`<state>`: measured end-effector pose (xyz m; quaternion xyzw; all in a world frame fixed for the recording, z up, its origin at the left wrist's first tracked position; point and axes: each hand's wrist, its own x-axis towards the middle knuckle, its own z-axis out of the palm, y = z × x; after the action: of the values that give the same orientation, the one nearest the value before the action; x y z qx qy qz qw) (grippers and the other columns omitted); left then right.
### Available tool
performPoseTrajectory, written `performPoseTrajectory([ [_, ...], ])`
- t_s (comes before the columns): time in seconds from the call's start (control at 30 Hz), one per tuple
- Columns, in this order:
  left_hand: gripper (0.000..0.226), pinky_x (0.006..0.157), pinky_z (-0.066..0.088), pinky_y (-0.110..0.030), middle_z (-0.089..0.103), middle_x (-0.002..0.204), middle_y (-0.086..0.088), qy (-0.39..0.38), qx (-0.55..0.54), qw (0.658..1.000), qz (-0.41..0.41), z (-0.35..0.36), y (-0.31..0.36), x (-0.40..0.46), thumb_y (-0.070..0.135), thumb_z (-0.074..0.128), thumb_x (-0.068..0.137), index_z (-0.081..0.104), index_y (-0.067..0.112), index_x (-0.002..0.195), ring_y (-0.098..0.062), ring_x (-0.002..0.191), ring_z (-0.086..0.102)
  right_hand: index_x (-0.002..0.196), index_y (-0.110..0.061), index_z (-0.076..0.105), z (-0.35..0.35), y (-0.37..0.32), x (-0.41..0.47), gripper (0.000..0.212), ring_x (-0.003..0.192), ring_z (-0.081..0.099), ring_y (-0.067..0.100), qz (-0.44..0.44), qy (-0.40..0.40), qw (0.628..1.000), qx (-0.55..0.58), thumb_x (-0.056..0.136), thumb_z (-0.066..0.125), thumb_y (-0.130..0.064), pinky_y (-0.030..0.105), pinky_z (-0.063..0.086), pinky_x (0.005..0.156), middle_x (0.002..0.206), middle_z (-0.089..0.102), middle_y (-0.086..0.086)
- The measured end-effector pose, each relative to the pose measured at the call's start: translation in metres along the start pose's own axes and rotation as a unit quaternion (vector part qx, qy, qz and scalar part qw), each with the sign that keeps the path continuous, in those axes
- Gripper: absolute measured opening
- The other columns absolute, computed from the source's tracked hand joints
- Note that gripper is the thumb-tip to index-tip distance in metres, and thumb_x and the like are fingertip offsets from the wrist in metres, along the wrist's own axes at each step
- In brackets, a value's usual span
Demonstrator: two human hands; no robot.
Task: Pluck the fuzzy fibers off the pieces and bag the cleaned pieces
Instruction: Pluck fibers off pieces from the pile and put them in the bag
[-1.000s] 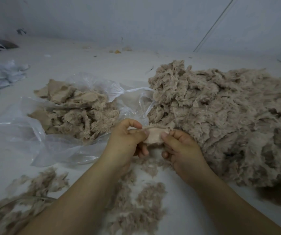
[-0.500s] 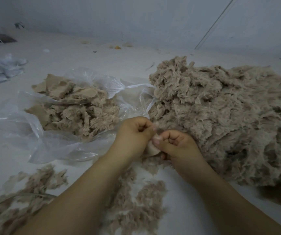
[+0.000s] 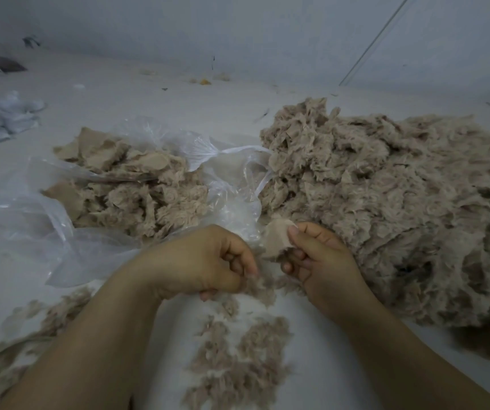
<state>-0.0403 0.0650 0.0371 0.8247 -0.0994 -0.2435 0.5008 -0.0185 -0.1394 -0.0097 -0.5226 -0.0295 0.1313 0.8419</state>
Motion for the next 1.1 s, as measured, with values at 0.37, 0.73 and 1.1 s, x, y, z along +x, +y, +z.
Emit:
performPoseTrajectory([
  [0.37, 0.015, 0.036, 0.032, -0.017, 0.061, 0.056, 0.001, 0.225, -0.152, 0.957, 0.102, 0.035, 0.012, 0.037, 0.015, 0.066, 0.092, 0.070, 0.010, 0.078, -0.006, 0.036, 0.044, 0.067, -0.019, 0.073, 0.001, 0.000, -0.002, 0.017, 0.044, 0.045, 0.004, 0.005, -0.041, 0.998, -0.039, 0.081, 0.064, -0.023, 0.020, 0.045, 0.050, 0.047, 0.044, -0.006],
  [0.73, 0.031, 0.036, 0.039, -0.023, 0.063, 0.063, -0.020, 0.129, -0.287, 0.948, 0.042, 0.025, -0.002, 0.030, 0.037, 0.065, 0.088, 0.064, 0.007, 0.082, -0.017, 0.030, 0.038, 0.085, -0.002, 0.061, 0.000, -0.001, -0.002, 0.022, 0.044, 0.044, 0.005, 0.007, -0.026, 1.000, 0.005, 0.077, 0.060, -0.022, 0.020, 0.045, 0.049, 0.048, 0.044, -0.004],
  [1.1, 0.011, 0.036, 0.031, -0.021, 0.045, 0.061, -0.009, 0.078, -0.308, 0.947, 0.048, 0.024, -0.005, 0.028, 0.010, 0.064, 0.089, 0.063, 0.008, 0.078, -0.012, 0.037, 0.031, 0.080, -0.008, 0.064, 0.001, 0.000, 0.001, 0.014, 0.043, 0.041, 0.006, 0.012, 0.009, 0.999, 0.033, 0.081, 0.060, -0.021, 0.022, 0.045, 0.049, 0.049, 0.040, -0.003],
])
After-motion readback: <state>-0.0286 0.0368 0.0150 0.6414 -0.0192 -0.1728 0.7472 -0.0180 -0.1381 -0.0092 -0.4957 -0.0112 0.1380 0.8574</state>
